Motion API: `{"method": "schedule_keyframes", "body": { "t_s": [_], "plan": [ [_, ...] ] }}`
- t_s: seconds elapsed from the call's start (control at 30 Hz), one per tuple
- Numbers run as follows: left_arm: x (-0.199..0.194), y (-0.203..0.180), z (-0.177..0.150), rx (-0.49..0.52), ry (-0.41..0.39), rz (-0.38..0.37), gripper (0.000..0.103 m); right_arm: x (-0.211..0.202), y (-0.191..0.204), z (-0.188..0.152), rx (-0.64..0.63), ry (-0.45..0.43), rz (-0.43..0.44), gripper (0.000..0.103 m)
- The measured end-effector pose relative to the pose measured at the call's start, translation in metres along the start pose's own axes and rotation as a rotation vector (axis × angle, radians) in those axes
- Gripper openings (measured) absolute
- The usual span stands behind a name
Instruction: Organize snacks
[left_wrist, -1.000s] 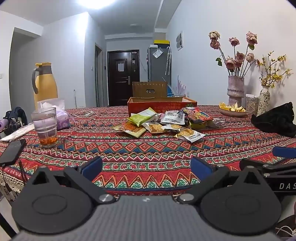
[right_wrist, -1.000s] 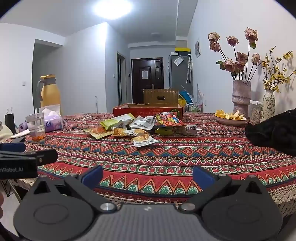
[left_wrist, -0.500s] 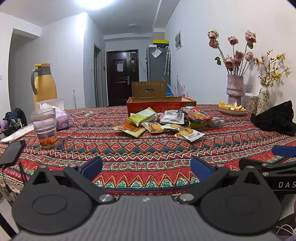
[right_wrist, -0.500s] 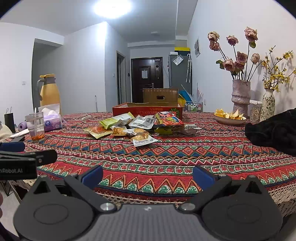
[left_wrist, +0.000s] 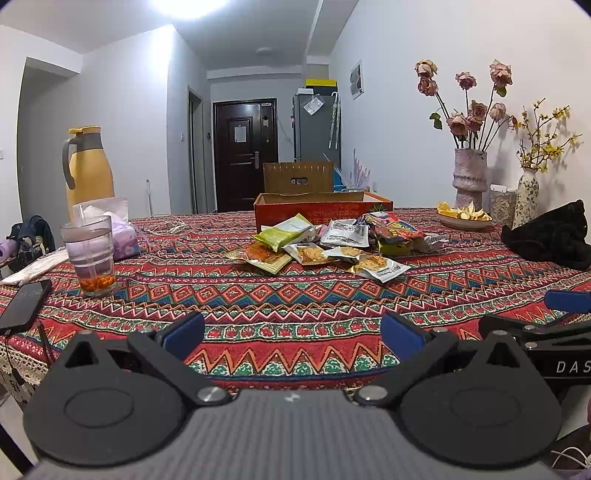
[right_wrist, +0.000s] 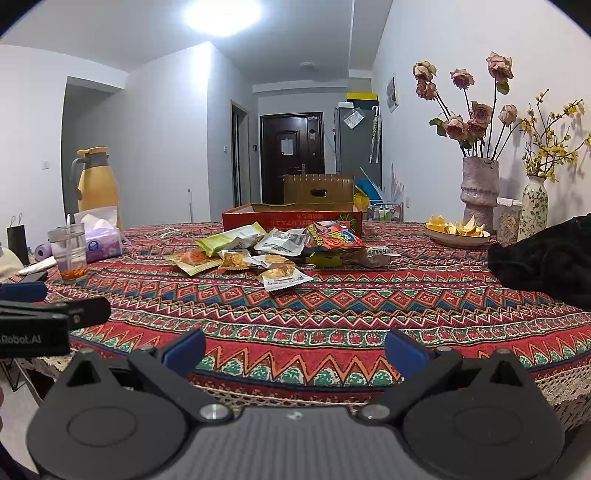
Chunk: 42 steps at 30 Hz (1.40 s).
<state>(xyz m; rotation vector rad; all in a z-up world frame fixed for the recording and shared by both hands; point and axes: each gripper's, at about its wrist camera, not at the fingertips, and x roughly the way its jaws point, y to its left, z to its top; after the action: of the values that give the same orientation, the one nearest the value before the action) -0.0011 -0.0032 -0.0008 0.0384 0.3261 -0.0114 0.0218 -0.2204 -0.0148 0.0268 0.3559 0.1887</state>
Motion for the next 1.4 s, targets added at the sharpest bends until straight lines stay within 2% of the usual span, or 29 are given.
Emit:
{"method": "schedule_keyframes", "body": {
  "t_s": [1.4],
  "plan": [
    [0.0001,-0.0004,-0.0019,0.006,0.003,-0.001,0.103,0.0007,0.002,-0.0033,0.004,0.007,0.0,0.103]
  ]
}}
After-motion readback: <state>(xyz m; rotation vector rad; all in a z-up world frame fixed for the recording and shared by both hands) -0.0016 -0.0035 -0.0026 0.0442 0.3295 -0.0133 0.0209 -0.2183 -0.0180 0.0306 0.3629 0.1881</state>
